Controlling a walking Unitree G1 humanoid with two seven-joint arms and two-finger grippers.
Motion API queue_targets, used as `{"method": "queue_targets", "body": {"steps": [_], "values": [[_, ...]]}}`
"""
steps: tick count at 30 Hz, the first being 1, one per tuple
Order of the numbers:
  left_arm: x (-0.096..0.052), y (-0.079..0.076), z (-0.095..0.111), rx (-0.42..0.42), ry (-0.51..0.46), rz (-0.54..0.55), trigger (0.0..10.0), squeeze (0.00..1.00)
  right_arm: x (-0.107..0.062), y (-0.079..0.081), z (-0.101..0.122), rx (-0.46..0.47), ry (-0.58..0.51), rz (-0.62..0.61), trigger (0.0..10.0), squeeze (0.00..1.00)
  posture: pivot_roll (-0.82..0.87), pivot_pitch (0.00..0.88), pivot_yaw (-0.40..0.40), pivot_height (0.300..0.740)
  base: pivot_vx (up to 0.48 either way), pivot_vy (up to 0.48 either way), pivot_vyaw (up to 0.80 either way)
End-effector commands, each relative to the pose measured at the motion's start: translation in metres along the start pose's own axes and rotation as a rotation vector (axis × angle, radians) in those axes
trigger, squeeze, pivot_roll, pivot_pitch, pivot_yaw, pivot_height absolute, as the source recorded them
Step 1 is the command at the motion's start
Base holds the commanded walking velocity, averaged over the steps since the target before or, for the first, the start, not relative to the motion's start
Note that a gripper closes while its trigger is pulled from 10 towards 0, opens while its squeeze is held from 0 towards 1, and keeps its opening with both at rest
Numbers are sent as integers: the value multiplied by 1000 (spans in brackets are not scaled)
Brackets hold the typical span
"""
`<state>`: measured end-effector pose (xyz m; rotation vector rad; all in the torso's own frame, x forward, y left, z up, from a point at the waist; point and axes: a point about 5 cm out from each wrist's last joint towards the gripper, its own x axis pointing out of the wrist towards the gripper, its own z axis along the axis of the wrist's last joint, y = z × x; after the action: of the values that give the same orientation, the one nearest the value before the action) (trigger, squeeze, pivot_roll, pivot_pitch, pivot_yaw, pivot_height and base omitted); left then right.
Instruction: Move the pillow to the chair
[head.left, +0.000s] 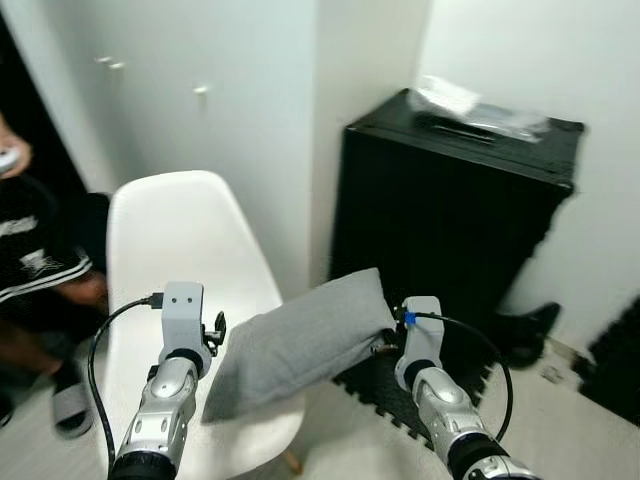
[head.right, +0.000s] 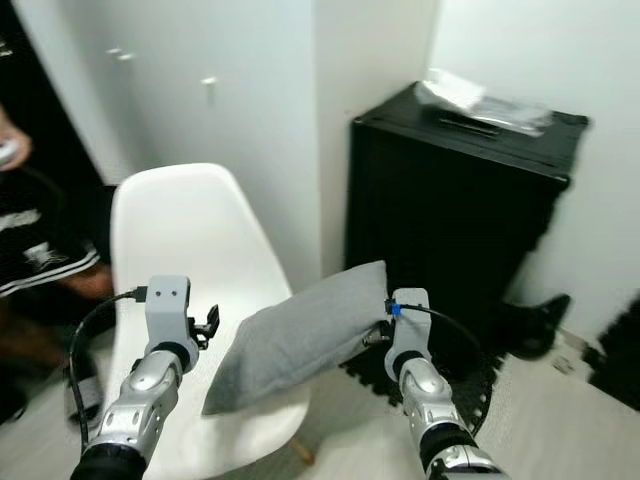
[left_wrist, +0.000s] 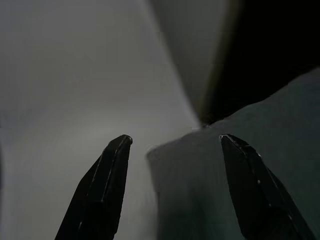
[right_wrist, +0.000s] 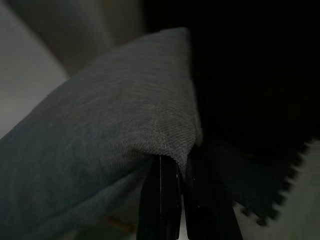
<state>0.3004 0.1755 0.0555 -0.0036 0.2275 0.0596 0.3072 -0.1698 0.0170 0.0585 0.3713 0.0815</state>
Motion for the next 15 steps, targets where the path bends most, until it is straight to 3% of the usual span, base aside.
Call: {"method": "queue_targets", "body": {"steps": [1, 15], "values": [[-1, 0, -5, 5, 22, 1, 10000, 0, -1, -2, 0, -4, -1, -16, 10000, 0, 9, 49, -9, 740, 0, 0, -800], [0, -2, -3, 0, 18, 1, 10000, 0, 0, -11, 2, -21, 3, -68, 10000, 0, 7, 52, -9, 740, 0, 0, -800]]}}
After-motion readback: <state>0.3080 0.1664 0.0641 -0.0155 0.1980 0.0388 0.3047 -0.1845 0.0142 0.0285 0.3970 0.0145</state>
